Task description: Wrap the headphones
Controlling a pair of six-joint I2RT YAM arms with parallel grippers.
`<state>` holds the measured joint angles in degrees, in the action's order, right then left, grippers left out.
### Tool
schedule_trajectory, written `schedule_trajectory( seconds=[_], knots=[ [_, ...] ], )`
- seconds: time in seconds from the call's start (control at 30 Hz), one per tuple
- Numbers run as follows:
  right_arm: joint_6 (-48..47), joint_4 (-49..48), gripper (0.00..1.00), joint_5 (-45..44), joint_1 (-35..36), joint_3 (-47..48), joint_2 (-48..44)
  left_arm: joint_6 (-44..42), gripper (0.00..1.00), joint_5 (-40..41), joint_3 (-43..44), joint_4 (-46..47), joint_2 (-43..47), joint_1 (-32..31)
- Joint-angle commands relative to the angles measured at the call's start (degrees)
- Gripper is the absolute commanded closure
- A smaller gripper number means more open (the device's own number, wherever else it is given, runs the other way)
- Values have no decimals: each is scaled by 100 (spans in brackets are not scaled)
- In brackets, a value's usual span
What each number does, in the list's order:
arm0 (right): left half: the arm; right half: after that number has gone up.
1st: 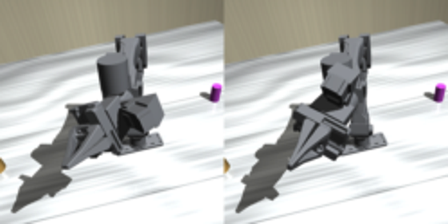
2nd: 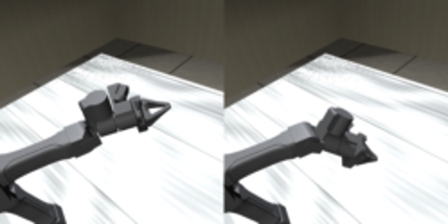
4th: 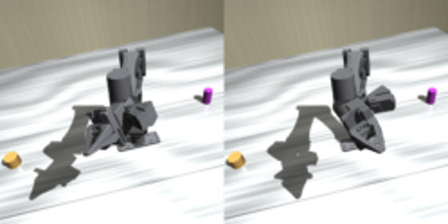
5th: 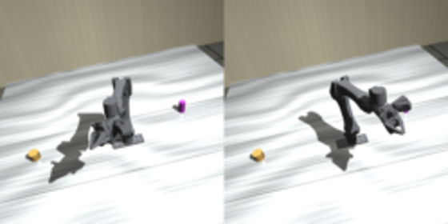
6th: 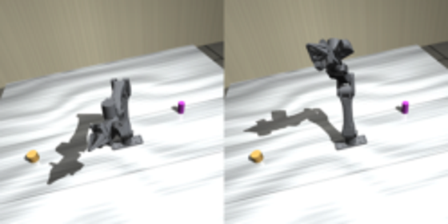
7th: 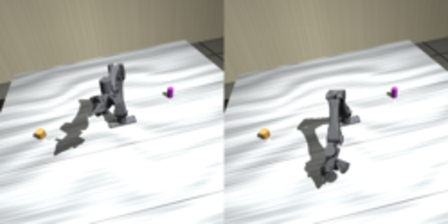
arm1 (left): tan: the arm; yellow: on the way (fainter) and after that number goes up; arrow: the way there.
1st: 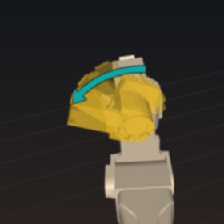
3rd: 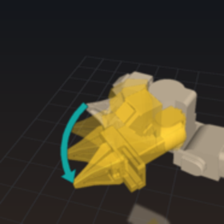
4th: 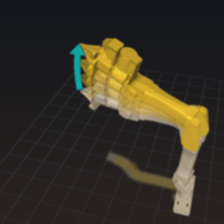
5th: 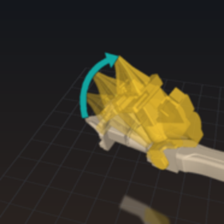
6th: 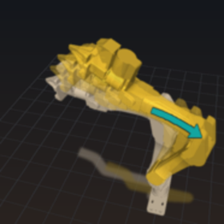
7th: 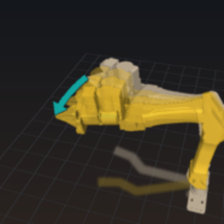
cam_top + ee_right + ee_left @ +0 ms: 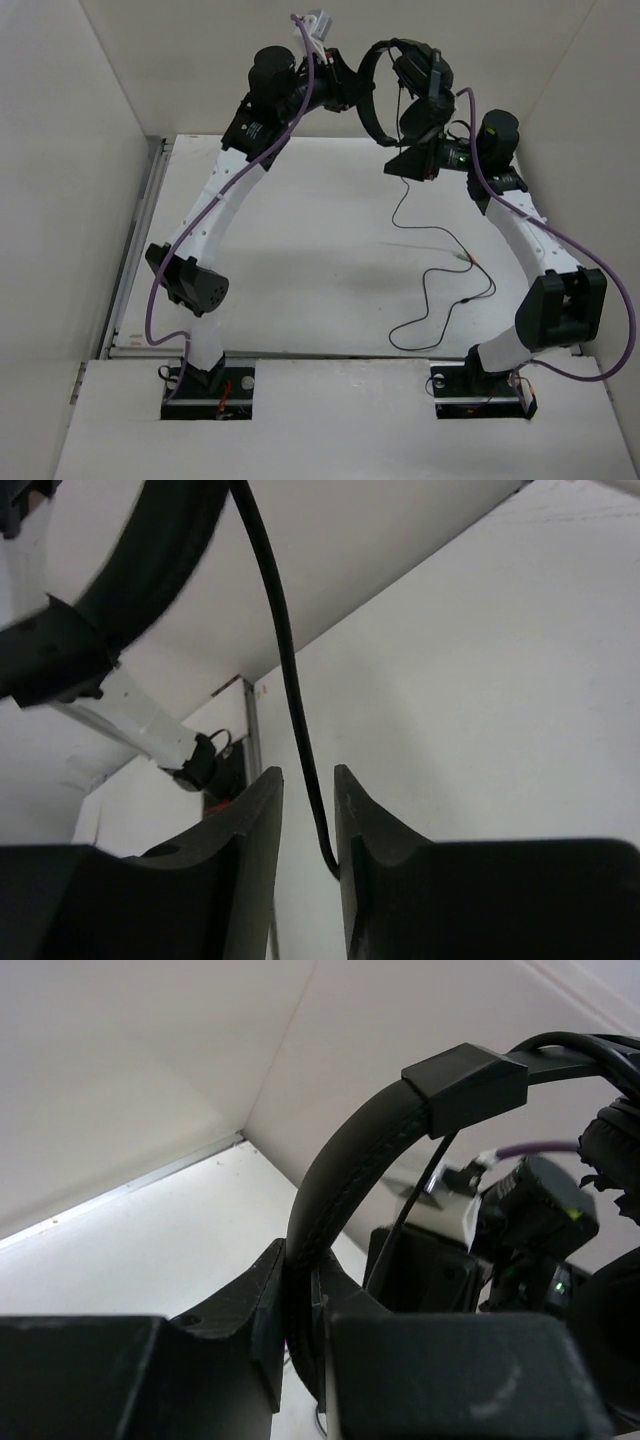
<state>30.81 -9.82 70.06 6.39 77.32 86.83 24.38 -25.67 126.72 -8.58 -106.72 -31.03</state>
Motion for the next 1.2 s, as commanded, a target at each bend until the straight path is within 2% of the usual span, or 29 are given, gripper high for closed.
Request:
schedule_trajectory(
  seconds=[0.0,0.13,0.33,0.6,0.87,0.97,1.03,1.17],
  knots=[
    [907,-940,63,543,234,-199,53,462,100,141,573,735,37,66],
    [1918,-2099,56,667,542,-629,115,716,99,238,898,893,-147,136],
    [3176,-3806,52,553,920,-1525,168,744,99,606,1434,954,-297,320],
    [2985,-3843,53,473,1210,-2370,-227,480,99,1915,1488,814,-280,830],
    [2299,-3079,69,614,1263,-2494,-438,-3,98,2532,1593,761,-367,1182],
    [2123,-2911,89,684,1281,-2459,-465,-65,98,2549,1584,752,-350,1287],
    [2070,-2876,98,745,1290,-2450,-482,-170,98,2558,1584,752,-350,1349],
    [2043,-2867,100,834,1299,-2485,-544,-311,98,2637,1576,770,-332,1542]
  ],
)
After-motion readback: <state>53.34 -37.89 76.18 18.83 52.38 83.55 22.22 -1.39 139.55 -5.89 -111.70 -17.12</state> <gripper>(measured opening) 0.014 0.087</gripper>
